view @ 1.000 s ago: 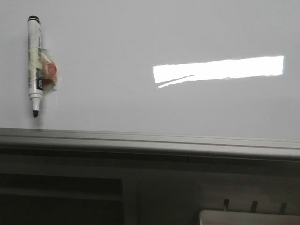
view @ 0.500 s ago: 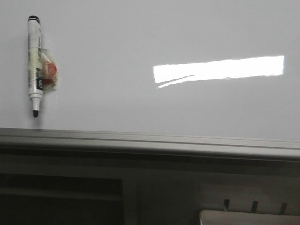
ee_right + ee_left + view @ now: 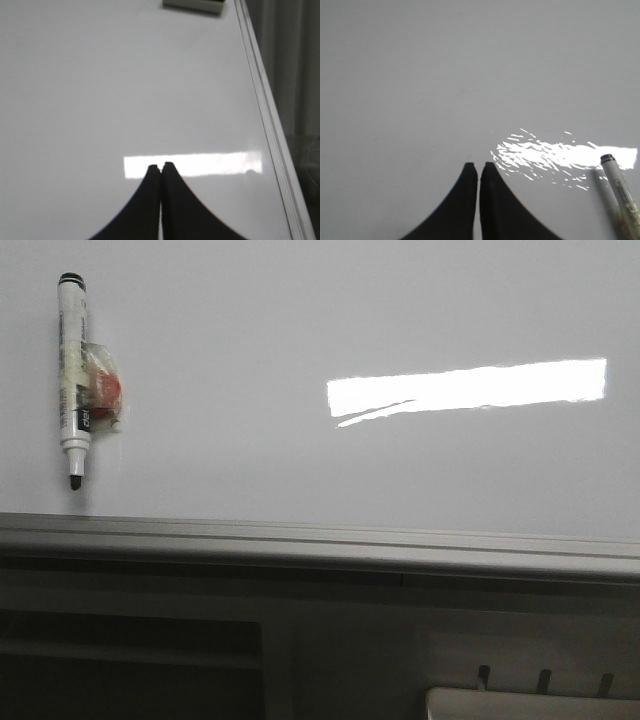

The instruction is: Write number 2 on whiteboard

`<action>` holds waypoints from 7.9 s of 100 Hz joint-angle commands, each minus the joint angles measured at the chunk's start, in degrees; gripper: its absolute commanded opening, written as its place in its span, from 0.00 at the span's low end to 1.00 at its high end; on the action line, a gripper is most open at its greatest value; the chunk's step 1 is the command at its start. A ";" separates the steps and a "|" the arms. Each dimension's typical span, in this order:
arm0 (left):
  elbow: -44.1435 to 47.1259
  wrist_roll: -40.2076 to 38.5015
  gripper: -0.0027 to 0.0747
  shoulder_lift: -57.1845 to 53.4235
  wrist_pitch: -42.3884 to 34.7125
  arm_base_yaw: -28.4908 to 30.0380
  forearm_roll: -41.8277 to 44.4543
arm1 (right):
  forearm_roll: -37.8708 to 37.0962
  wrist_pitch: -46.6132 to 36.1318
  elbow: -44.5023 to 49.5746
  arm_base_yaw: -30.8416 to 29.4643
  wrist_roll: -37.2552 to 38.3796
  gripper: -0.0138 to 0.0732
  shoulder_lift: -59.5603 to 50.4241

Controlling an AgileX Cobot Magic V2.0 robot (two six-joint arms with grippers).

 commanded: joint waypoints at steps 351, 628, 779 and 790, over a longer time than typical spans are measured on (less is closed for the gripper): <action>-22.74 5.77 0.01 52.16 -5.40 -46.27 31.67 | 54.91 55.05 -37.45 27.94 -55.23 0.33 34.18; -28.37 -13.67 0.01 33.54 4.14 -27.17 37.89 | 63.16 24.22 -50.76 39.97 -75.13 0.08 69.40; -28.37 -13.67 0.01 33.54 4.24 -27.17 37.89 | 62.91 30.06 -42.62 35.13 -70.94 0.09 66.18; -28.37 -13.67 0.01 33.54 4.24 -27.17 37.89 | 62.91 32.91 -39.22 31.39 -70.09 0.09 63.01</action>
